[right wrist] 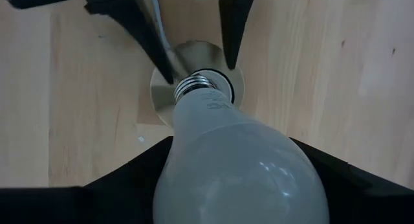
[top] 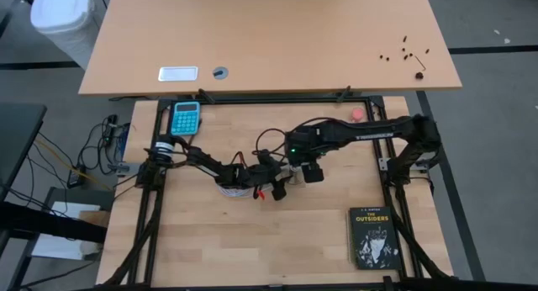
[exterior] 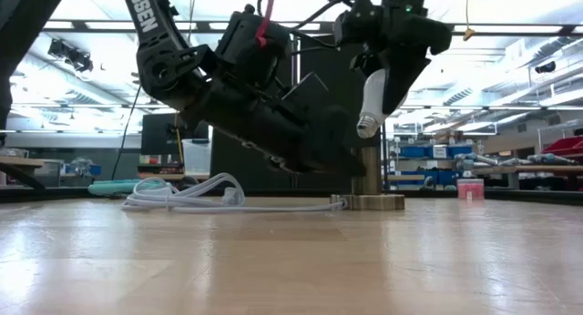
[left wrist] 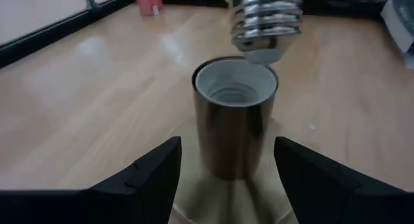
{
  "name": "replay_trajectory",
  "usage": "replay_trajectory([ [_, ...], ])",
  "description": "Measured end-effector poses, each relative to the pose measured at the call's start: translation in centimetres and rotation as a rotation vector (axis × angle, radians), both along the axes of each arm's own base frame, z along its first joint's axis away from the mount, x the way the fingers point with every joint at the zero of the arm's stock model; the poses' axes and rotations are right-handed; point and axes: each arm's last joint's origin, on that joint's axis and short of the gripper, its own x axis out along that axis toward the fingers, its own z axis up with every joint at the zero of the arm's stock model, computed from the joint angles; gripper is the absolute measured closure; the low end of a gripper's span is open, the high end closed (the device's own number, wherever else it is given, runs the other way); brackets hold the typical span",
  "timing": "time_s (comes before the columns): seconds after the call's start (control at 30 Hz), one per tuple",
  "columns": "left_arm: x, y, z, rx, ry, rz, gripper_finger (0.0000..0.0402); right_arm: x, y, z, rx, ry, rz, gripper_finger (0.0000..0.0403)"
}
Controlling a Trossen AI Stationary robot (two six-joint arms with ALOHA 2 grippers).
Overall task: Screw lightbulb
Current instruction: Insert the lightbulb into the lamp
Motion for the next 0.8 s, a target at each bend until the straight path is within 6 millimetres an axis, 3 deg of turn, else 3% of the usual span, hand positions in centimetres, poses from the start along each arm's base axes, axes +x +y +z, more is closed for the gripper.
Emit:
replay_trajectory([
  [0.2,0.2,0.2,-0.2,0.045,-0.009,-0.018,0.0149,1.2,-0.4,-0.8,-0.007,0.060,0.008,0.0128],
  [0.5,0.9,0.4,-2.7,0.027,-0.076,-0.036,0.0149,2.1,-0.7,-2.8,-0.039,0.157,0.022,0.0128],
  [0.8,1.8,0.4,-2.2,0.044,-0.124,-0.028,0.0149,2.7,0.3,-2.8,-0.001,0.105,0.076,0.0128],
])
